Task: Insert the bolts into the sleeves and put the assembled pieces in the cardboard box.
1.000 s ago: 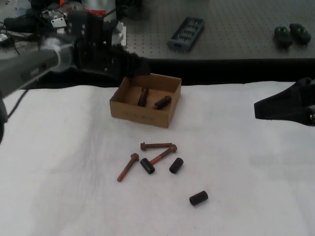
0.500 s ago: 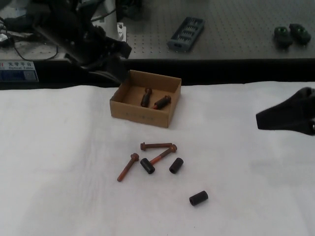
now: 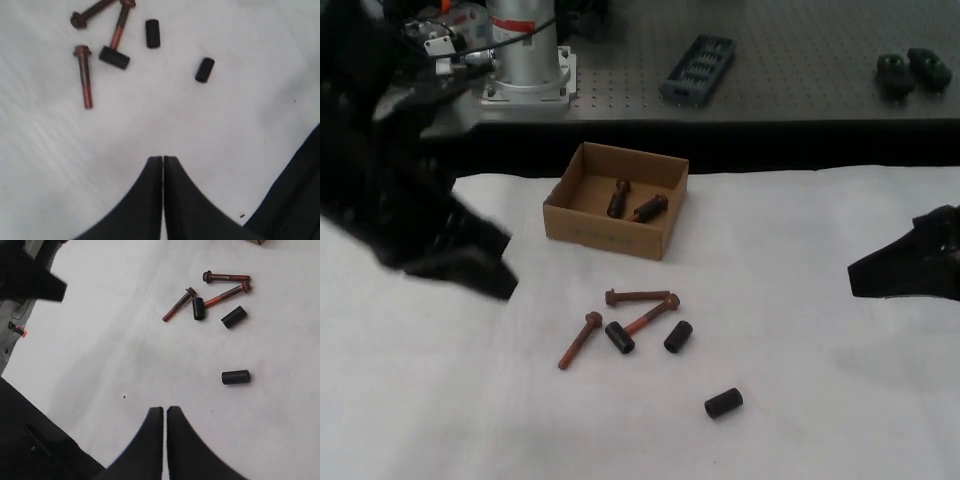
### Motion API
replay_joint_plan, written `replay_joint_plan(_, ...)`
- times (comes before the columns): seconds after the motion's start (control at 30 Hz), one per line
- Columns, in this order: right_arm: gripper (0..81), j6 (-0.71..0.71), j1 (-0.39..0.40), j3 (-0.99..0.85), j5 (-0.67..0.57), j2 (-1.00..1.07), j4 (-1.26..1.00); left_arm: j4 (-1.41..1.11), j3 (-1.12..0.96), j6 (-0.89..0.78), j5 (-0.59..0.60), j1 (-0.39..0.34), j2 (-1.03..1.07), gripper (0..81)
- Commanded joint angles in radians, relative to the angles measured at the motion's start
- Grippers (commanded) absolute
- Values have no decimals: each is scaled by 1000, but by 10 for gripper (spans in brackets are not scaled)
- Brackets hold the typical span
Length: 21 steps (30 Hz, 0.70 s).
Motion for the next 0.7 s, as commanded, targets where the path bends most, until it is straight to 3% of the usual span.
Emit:
replay_joint_plan(0.0,29,23,0,-4,-7,-12,6,-26,108,5,1,-1,-101,7)
replay_joint_plan(0.3,29,40,58,-4,-2,3,6,-77,324,-51,1,-1,-390,7)
replay_joint_plan(0.57,27,370,163,-4,204,125,-78,-101,344,-61,1,-1,-549,7)
replay_joint_plan(0.63,0,412,196,-4,237,185,-156,-104,344,-61,1,-1,-572,7)
replay_joint_plan(0.67,27,427,209,-4,248,212,-193,-103,344,-61,1,-1,-583,7)
